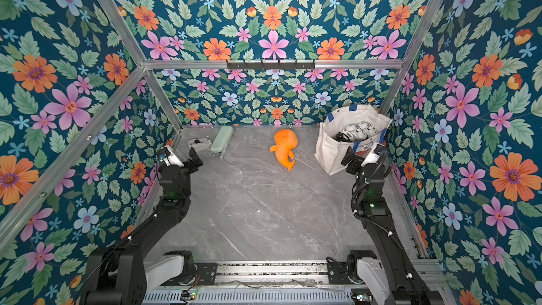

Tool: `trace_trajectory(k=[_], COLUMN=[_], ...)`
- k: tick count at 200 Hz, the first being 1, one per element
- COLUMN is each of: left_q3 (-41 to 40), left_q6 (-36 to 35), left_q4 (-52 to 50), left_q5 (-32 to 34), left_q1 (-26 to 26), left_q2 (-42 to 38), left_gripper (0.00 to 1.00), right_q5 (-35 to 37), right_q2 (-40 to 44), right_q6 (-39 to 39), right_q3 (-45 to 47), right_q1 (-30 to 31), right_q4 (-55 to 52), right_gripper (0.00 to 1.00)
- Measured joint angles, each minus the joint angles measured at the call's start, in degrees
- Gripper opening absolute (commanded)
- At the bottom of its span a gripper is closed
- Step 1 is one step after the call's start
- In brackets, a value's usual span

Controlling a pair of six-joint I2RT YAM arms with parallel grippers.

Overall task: Take the alarm clock out of the canvas bag
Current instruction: Move the canvas bag to the center of the board.

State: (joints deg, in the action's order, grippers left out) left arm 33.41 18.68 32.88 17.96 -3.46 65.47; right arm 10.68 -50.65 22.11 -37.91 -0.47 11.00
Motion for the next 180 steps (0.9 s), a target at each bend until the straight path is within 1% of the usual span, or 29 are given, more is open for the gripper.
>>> trace_trajectory(k=[17,39,52,69,79,91,122,153,180], left_q3=[7.3,10.7,13.1,17.0,19.0,20.7,23.3,24.7,24.9], left_q6=[5.0,10.6,13.0,14.3,14.3,14.3,13.9,13.3,12.8], left_q4=[-9.5,-19.3,-24.4,-29.3,-31.2,-33.2,-36.8,-38.4,-39.1], left_q5=[-0.2,-1.9,-3.0,-4.2,-5.3,-6.4,-8.6,-10.8,-11.8], left_q1=[0.1,0.0,-0.5,-2.2,-3.1,-4.3,-6.1,-8.0,-8.5], left_q2=[0.8,0.3,0.3,0.4,0.7,0.8,1.2,1.5,1.5], left_gripper=[1.0,1.0,1.0,1.0,1.0,1.0,1.0,1.0,1.0], right_q5=[1.8,2.8,2.1,-0.7,-3.5,-4.4,-8.9,-11.7,-13.8], right_q2=[-1.0,-4.1,-6.1,-9.5,-12.0,-14.8,-22.2,-30.0,-36.1], right_q6=[5.2,10.6,12.7,15.9,17.5,18.7,19.6,19.4,18.0], right_q3=[-6.6,-14.7,-18.0,-21.4,-23.6,-26.3,-33.5,-39.9,-44.7], right_q1=[-0.1,-1.1,-3.4,-8.2,-11.0,-12.5,-12.9,-13.1,-13.0], right_q4=[-9.0,-20.4,-24.9,-29.2,-31.5,-34.0,-37.9,-41.4,-44.4], right_gripper=[0.99,0.99,0.99,0.99,0.99,0.99,0.99,0.99,0.99])
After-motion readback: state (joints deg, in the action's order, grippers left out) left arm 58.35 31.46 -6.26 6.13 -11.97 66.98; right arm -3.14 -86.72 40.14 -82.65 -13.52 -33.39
